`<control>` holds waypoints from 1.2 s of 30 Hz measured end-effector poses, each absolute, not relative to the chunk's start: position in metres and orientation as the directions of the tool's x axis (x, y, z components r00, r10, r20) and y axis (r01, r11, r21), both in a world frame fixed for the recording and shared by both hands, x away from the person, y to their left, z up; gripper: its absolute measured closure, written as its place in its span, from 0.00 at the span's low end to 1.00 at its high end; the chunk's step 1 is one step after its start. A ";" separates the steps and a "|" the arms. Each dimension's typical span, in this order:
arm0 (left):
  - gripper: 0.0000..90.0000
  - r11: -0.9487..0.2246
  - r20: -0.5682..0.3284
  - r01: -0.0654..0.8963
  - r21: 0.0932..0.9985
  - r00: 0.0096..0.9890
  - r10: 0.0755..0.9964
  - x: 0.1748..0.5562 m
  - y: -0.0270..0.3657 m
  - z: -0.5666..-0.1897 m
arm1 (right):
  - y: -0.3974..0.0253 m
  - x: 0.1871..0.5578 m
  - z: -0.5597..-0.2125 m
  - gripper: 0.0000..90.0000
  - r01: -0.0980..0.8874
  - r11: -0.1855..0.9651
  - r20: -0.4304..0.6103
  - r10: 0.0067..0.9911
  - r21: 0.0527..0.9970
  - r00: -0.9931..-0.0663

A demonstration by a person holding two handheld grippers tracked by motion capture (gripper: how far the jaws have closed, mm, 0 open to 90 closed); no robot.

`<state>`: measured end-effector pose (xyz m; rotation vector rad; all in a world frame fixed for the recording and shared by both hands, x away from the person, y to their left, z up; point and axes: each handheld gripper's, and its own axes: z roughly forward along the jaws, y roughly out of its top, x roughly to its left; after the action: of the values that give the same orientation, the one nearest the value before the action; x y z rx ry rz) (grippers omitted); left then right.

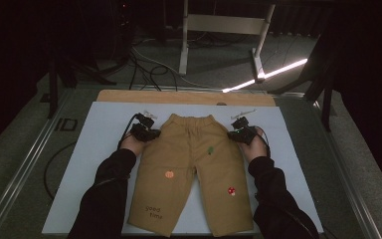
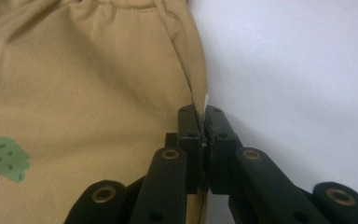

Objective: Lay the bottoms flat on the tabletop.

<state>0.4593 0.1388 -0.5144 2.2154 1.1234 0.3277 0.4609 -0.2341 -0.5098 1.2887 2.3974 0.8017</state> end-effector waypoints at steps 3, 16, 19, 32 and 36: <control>0.98 -0.455 -0.047 0.634 0.625 0.613 0.789 0.462 0.139 -0.513 | -0.233 0.463 -0.510 0.97 0.669 0.434 0.004 0.837 0.603 -0.546; 0.98 -0.471 0.017 0.599 0.648 0.607 0.795 0.478 0.145 -0.489 | -0.230 0.484 -0.490 0.97 0.650 0.403 -0.021 0.859 0.644 -0.512; 0.98 -0.442 0.021 0.573 0.690 0.594 0.804 0.481 0.148 -0.485 | -0.230 0.487 -0.487 0.97 0.644 0.397 -0.026 0.863 0.654 -0.505; 0.95 -0.413 0.009 0.581 0.701 0.573 0.820 0.487 0.143 -0.494 | -0.230 0.504 -0.493 0.96 0.661 0.377 -0.032 0.882 0.649 -0.471; 0.79 -0.427 0.001 0.611 0.666 0.572 0.820 0.487 0.145 -0.505 | -0.231 0.506 -0.501 0.82 0.695 0.362 -0.030 0.897 0.621 -0.441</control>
<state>0.4874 0.1453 -0.5053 2.1819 1.1377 0.4359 0.5059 -0.2306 -0.5006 1.3940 2.2643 0.7656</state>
